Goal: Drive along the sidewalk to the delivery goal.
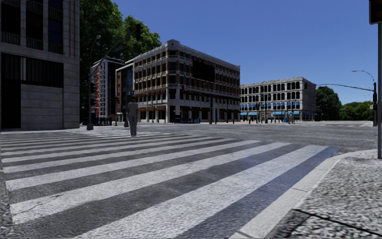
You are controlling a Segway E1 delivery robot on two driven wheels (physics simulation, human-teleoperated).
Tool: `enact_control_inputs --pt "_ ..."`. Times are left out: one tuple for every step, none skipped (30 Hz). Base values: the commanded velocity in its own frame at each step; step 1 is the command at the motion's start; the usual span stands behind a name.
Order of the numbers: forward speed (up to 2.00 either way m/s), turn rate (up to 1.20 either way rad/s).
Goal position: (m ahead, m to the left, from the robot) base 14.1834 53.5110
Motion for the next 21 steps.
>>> enact_control_inputs --pt "1.54 0.00" --pt "1.54 0.00" --pt "1.54 0.00" --pt "1.54 0.00" --pt "1.54 0.00" --pt "1.54 0.00" --pt "1.54 0.00" --pt "1.54 0.00" --pt "1.53 0.00" --pt "1.53 0.00" --pt "1.53 0.00" --pt "1.53 0.00" --pt "1.52 0.02" --pt "1.52 0.20" --pt "1.52 0.34" --pt "1.52 0.42" --pt "1.52 0.44" --pt "1.52 0.44" --pt "1.52 0.44" --pt "1.51 0.44" --pt "1.51 0.44"
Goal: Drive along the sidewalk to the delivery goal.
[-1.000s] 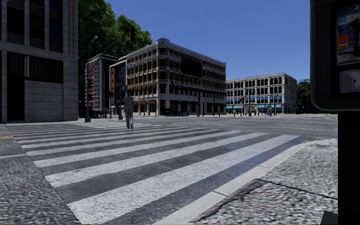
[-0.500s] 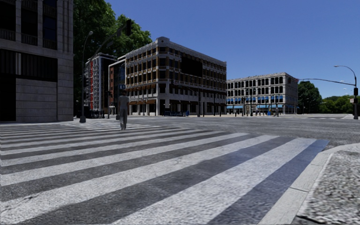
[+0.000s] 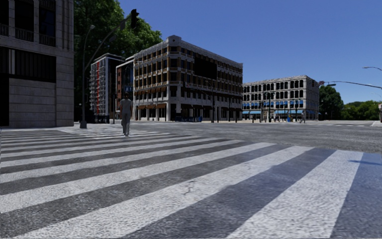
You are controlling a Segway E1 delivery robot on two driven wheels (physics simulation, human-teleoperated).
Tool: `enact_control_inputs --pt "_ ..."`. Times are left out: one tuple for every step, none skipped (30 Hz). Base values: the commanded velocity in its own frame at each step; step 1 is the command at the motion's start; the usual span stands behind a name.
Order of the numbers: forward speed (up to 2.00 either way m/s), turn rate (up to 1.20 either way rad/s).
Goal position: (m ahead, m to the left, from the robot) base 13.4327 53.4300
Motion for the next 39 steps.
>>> enact_control_inputs --pt "1.51 0.44" --pt "1.51 0.44" --pt "1.51 0.44" --pt "1.51 0.44" --pt "1.51 0.44" --pt "1.51 0.44" --pt "1.51 0.44" --pt "1.51 0.44" --pt "1.51 0.44" --pt "1.51 0.44" --pt "1.51 0.44" --pt "1.51 0.44" --pt "1.51 0.44" --pt "1.51 0.44" --pt "1.51 0.44" --pt "1.51 0.44" --pt "1.51 0.44" --pt "1.51 0.44" --pt "1.51 0.44" --pt "1.51 0.44" --pt "1.51 0.44" --pt "1.51 0.44" --pt "1.51 0.44" --pt "1.51 0.44" --pt "1.51 0.44" --pt "1.51 0.44" --pt "1.51 0.44" --pt "1.51 0.44" --pt "1.51 0.44" --pt "1.51 0.44" --pt "1.51 0.44" --pt "1.51 0.44" --pt "1.51 0.44" --pt "1.51 0.44" --pt "1.51 0.42" --pt "1.51 0.24" --pt "1.51 0.15" --pt "1.51 0.13" --pt "1.51 0.12"
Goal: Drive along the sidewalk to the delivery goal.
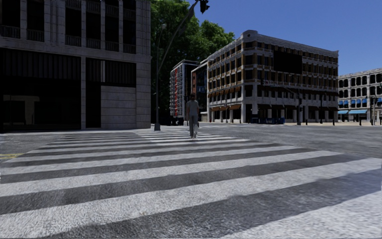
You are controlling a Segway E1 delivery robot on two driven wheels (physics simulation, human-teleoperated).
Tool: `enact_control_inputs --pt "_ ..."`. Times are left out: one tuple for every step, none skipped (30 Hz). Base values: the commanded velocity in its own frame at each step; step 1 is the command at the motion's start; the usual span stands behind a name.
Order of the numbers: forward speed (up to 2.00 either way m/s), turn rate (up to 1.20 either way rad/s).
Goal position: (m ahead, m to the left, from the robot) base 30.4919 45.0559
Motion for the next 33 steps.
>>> enact_control_inputs --pt "1.50 0.12" --pt "1.50 0.14" --pt "1.50 0.16" --pt "1.50 0.19" --pt "1.50 0.21" --pt "1.50 0.25" --pt "1.50 0.25" --pt "1.50 0.26" --pt "1.50 0.26" --pt "1.50 0.26" --pt "1.50 0.26" --pt "1.50 0.26" --pt "1.50 0.26" --pt "1.50 0.26" --pt "1.50 0.26" --pt "1.50 0.27" --pt "1.50 0.27" --pt "1.50 0.27" --pt "1.50 0.27" --pt "1.51 0.27" --pt "1.51 0.27" --pt "1.52 0.27" --pt "1.52 0.27" --pt "1.52 0.27" --pt "1.52 0.27" --pt "1.53 0.27" --pt "1.53 0.27" --pt "1.53 0.27" --pt "1.53 0.27" --pt "1.53 0.27" --pt "1.53 0.27" --pt "1.53 0.27" --pt "1.54 0.27"
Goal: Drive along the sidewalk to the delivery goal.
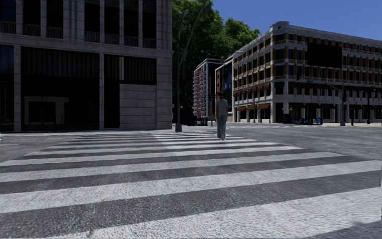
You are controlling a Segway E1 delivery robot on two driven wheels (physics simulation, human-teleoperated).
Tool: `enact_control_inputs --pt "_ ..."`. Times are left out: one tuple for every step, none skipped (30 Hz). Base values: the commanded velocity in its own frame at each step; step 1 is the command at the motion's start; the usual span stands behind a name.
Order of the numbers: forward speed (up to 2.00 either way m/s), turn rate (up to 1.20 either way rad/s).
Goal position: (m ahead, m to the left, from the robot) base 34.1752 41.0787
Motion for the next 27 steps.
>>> enact_control_inputs --pt "1.54 0.27" --pt "1.54 0.27" --pt "1.55 0.27" --pt "1.62 0.27" --pt "1.70 0.27" --pt "1.74 0.27" --pt "1.75 0.27" --pt "1.77 0.27" --pt "1.78 0.27" --pt "1.79 0.27" --pt "1.79 0.27" --pt "1.79 0.27" --pt "1.79 0.27" --pt "1.79 0.27" --pt "1.79 0.27" --pt "1.79 0.27" --pt "1.79 0.27" --pt "1.79 0.27" --pt "1.79 0.27" --pt "1.79 0.27" --pt "1.79 0.27" --pt "1.79 0.27" --pt "1.79 0.27" --pt "1.79 0.27" --pt "1.79 0.27" --pt "1.79 0.27" --pt "1.79 0.27"
